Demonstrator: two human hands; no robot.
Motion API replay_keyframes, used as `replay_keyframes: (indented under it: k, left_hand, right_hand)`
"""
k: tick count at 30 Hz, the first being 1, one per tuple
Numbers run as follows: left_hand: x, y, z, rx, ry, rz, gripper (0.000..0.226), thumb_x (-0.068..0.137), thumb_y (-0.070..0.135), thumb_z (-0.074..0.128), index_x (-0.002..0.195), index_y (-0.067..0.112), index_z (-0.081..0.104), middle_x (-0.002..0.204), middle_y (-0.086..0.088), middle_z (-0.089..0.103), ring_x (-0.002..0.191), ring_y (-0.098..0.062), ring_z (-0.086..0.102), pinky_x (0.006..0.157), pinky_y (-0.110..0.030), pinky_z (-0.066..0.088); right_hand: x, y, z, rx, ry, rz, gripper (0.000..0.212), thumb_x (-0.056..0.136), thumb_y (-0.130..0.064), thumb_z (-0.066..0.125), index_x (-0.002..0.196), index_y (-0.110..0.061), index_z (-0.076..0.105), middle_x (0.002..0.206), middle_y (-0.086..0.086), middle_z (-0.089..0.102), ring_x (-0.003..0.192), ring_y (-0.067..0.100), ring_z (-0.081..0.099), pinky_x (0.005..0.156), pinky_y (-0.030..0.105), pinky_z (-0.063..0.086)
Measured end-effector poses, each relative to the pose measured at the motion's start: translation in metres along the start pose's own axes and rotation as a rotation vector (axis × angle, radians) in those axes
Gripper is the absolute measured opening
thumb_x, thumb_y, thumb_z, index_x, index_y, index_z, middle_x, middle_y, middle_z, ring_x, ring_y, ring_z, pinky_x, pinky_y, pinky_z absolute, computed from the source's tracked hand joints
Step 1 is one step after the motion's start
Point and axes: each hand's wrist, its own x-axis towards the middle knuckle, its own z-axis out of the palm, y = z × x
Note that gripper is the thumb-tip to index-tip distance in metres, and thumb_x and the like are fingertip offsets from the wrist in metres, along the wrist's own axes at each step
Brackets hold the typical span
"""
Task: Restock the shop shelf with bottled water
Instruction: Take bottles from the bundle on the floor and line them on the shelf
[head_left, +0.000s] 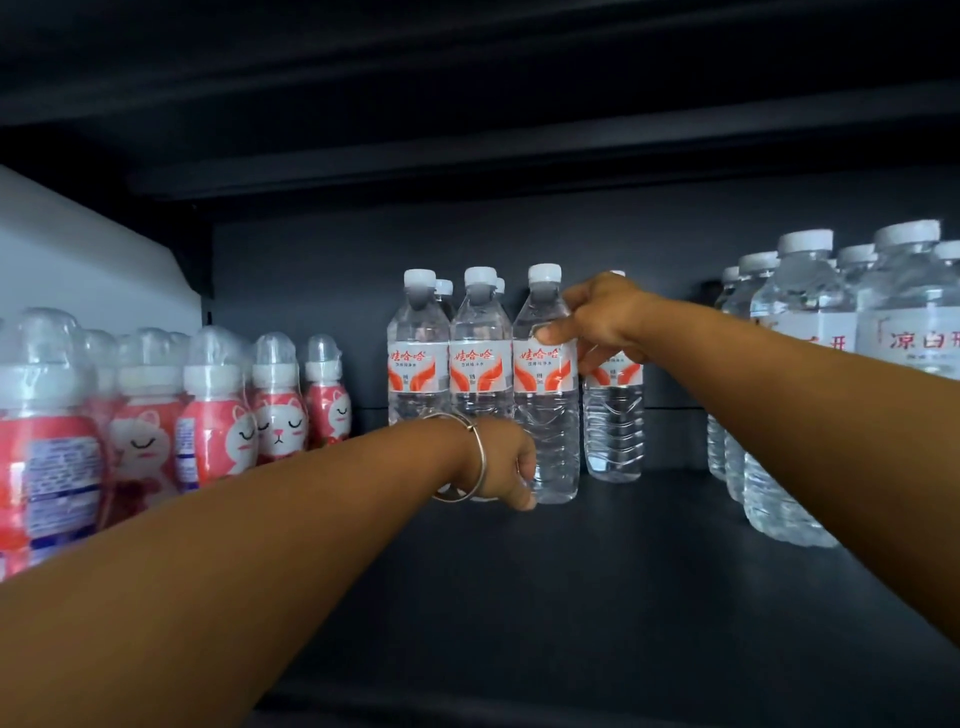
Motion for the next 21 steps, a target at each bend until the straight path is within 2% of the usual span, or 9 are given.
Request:
replay_keyframes:
  k: [3,6,9,11,12,15,17,21]
  left_hand:
    - [-0.001,0.001,0.001,-0.015,0.005,-0.008,0.039,0.084,0.027,0.067,0.118,0.013,0.056,0.122,-0.005,0.058,0.11,-0.023,0.056,0.098,-0.035,0.046]
    - [-0.004,0.006,0.0,-0.003,0.014,-0.01,0.038,0.085,0.026,0.065,0.119,0.011,0.056,0.123,-0.006,0.058,0.112,-0.024,0.055,0.097,-0.032,0.045]
    - [-0.009,0.015,0.0,0.016,0.035,-0.017,0.037,0.086,0.025,0.064,0.12,0.011,0.058,0.121,-0.006,0.06,0.111,-0.023,0.056,0.094,-0.028,0.044]
    - [-0.015,0.025,0.0,0.024,0.055,-0.015,0.033,0.086,0.024,0.064,0.116,0.011,0.059,0.118,-0.006,0.062,0.107,-0.023,0.058,0.089,-0.026,0.043]
    - [-0.019,0.031,-0.001,0.022,0.064,-0.009,0.031,0.086,0.023,0.064,0.114,0.011,0.06,0.117,-0.006,0.062,0.102,-0.022,0.058,0.086,-0.025,0.044]
    - [-0.037,0.056,-0.006,0.008,0.084,0.008,0.029,0.085,0.019,0.065,0.112,0.008,0.061,0.114,-0.007,0.064,0.086,-0.014,0.052,0.071,-0.022,0.041]
    - [-0.052,0.077,-0.009,0.006,0.101,0.009,0.029,0.085,0.017,0.065,0.112,0.007,0.061,0.113,-0.008,0.065,0.087,-0.012,0.051,0.077,-0.022,0.041]
    - [-0.088,0.136,-0.012,0.0,0.159,0.023,0.027,0.085,0.015,0.065,0.111,0.008,0.062,0.111,-0.008,0.065,0.098,-0.021,0.058,0.088,-0.026,0.044]
  right_hand:
    - [-0.003,0.001,0.002,-0.009,0.025,-0.021,0.064,0.084,-0.017,0.07,0.139,-0.007,0.04,0.114,0.019,0.065,0.083,0.033,0.071,0.078,0.044,0.058]
    - [-0.011,0.004,0.005,-0.058,0.094,-0.059,0.064,0.081,-0.027,0.071,0.137,-0.007,0.044,0.124,0.014,0.061,0.08,0.028,0.07,0.076,0.039,0.058]
    - [-0.024,0.004,0.005,-0.251,0.166,-0.102,0.054,0.081,-0.041,0.069,0.119,-0.006,0.055,0.104,0.01,0.065,0.073,0.022,0.064,0.064,0.027,0.049]
    - [-0.035,0.005,0.001,-0.352,0.181,-0.125,0.046,0.08,-0.046,0.068,0.101,-0.006,0.058,0.084,0.006,0.062,0.081,0.021,0.06,0.057,0.023,0.041]
    - [-0.042,0.005,-0.002,-0.389,0.166,-0.144,0.045,0.081,-0.046,0.068,0.101,-0.006,0.059,0.084,0.006,0.061,0.087,0.021,0.059,0.059,0.023,0.041]
    - [-0.078,0.008,-0.016,-0.553,0.071,-0.245,0.046,0.082,-0.034,0.07,0.119,-0.008,0.061,0.113,0.009,0.063,0.108,0.022,0.056,0.08,0.025,0.041]
    - [-0.111,0.014,-0.029,-0.677,0.004,-0.296,0.043,0.084,-0.027,0.068,0.124,-0.011,0.06,0.119,0.009,0.062,0.11,0.023,0.056,0.083,0.023,0.04]
    - [-0.188,0.036,-0.068,-0.856,-0.04,-0.305,0.032,0.085,-0.02,0.064,0.115,-0.007,0.061,0.114,0.014,0.063,0.1,0.028,0.056,0.085,0.031,0.046]
